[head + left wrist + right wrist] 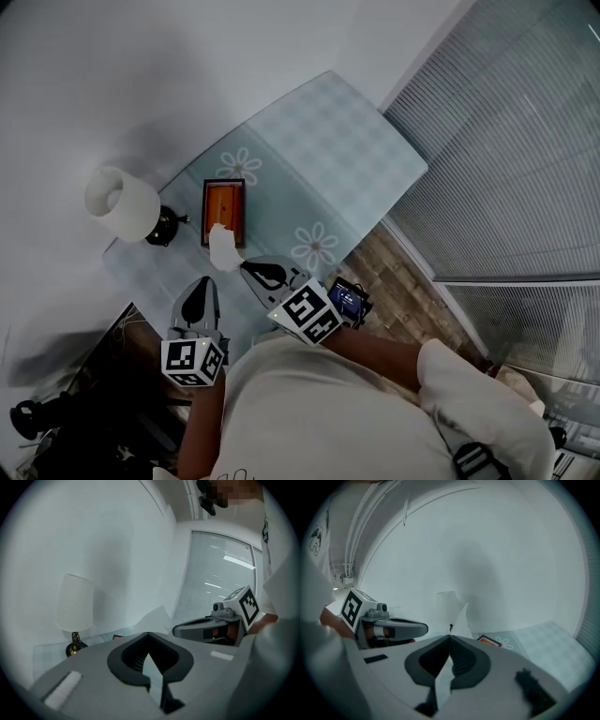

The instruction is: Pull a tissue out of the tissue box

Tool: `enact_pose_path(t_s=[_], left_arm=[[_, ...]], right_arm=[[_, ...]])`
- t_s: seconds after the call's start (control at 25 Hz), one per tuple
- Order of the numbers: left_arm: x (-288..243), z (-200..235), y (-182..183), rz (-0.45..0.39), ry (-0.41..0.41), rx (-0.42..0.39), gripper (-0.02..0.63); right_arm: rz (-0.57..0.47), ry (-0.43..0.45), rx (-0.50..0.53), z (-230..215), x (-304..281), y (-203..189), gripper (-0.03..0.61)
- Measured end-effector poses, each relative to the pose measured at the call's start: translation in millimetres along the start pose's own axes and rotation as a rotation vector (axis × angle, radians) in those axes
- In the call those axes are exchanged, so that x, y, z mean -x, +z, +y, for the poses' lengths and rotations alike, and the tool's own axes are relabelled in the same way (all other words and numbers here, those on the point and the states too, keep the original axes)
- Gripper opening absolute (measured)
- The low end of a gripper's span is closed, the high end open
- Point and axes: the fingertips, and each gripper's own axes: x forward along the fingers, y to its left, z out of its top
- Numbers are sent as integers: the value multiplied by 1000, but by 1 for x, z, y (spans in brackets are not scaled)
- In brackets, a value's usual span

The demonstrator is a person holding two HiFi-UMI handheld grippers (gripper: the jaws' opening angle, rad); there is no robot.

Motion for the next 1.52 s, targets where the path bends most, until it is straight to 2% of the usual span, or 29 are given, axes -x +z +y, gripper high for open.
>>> enact_pose_path(t_s=[0.32, 0.48, 0.76, 1.52], left_arm=[[19, -19, 5, -47, -36, -33, 8], [18, -23, 6, -51, -57, -44, 8], [19, -10, 6, -52, -29, -41, 6], [18, -4, 0, -35, -34, -58, 8]], right_arm=[[-39, -2, 25, 23, 15, -3, 17], [-47, 4, 1, 25, 13, -5, 17], [-47, -5, 49, 23, 11, 1, 15], [-40, 17, 51, 37, 2, -3, 15]])
